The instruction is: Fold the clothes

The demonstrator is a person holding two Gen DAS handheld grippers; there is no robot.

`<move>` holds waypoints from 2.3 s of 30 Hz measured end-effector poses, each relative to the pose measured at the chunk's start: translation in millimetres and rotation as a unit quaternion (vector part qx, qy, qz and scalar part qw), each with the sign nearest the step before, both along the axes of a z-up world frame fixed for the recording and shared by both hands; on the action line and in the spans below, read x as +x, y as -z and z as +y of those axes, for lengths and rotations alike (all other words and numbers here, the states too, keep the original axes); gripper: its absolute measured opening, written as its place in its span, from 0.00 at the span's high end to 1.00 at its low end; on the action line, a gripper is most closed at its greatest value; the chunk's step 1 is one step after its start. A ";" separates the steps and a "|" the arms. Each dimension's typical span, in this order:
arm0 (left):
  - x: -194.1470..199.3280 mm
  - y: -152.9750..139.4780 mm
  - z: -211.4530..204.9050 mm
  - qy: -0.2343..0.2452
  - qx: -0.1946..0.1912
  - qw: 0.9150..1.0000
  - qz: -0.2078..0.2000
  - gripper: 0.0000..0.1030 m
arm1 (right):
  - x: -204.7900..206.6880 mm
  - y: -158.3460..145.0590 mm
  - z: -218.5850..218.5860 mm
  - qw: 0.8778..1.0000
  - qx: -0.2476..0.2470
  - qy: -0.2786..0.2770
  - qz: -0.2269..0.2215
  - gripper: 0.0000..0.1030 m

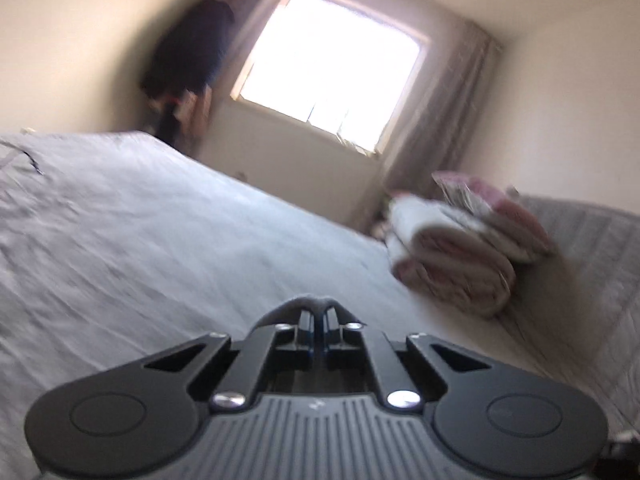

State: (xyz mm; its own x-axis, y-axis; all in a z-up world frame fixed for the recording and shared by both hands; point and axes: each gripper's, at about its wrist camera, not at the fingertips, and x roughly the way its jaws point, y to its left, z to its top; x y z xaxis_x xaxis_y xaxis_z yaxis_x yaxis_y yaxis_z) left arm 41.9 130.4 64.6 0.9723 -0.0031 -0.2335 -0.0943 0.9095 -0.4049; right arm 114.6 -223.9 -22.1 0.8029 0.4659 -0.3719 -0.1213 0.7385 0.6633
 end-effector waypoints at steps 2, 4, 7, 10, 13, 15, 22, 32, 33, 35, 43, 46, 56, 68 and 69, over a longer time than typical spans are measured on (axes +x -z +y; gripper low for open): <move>0.7 -3.4 11.5 -0.012 -0.003 1.000 0.002 0.97 | -0.2 0.6 10.1 1.000 -0.004 -0.026 -0.003 0.88; 1.8 0.1 19.3 -0.029 -0.001 1.000 0.011 0.97 | -1.3 0.9 23.3 0.999 -0.017 -0.051 -0.005 0.88; 11.9 12.7 24.7 -0.035 -0.006 0.999 0.037 0.97 | -2.3 2.6 42.9 0.996 -0.048 -0.074 -0.007 0.86; 16.8 25.4 24.9 -0.029 -0.017 0.998 0.052 0.96 | -2.9 3.0 52.2 0.994 -0.074 -0.078 -0.015 0.86; 23.0 32.6 14.9 -0.016 -0.014 0.997 0.077 0.95 | -2.3 6.2 54.0 0.993 -0.092 -0.072 -0.014 0.85; 24.6 36.2 10.2 -0.005 -0.019 0.995 0.094 0.92 | -1.8 10.2 50.2 0.993 -0.094 -0.065 -0.007 0.81; 5.1 30.7 -7.6 0.059 -0.023 0.992 0.110 0.57 | -10.9 3.3 36.1 0.992 -0.107 -0.065 -0.005 0.81; -8.5 75.3 -61.4 0.215 -0.039 0.945 0.243 0.60 | -21.3 3.8 23.7 0.987 -0.139 -0.073 0.017 0.73; -7.0 82.9 -63.9 0.214 -0.052 0.941 0.256 0.61 | -22.1 4.7 23.6 0.987 -0.143 -0.074 0.022 0.73; 0.3 95.1 -66.4 0.206 -0.075 0.936 0.274 0.63 | -23.7 6.7 22.2 0.986 -0.147 -0.075 0.030 0.73; 20.9 125.1 -83.0 0.154 -0.160 0.929 0.295 0.63 | -28.6 14.1 4.1 0.986 -0.143 -0.057 0.066 0.68; 25.8 129.5 -92.8 0.135 -0.164 0.935 0.285 0.63 | -28.5 18.6 -3.2 0.983 -0.149 -0.059 0.086 0.68; 28.8 134.0 -105.3 0.083 -0.174 0.949 0.248 0.64 | -37.5 38.6 -7.5 0.971 -0.168 -0.087 0.149 0.67; 6.0 106.9 -99.9 0.079 -0.035 0.961 0.263 0.95 | -43.4 38.7 8.4 0.964 -0.199 -0.114 0.134 0.96; 1.8 101.4 -98.2 0.083 -0.020 0.961 0.264 0.95 | -44.4 35.8 5.4 0.964 -0.202 -0.105 0.137 0.96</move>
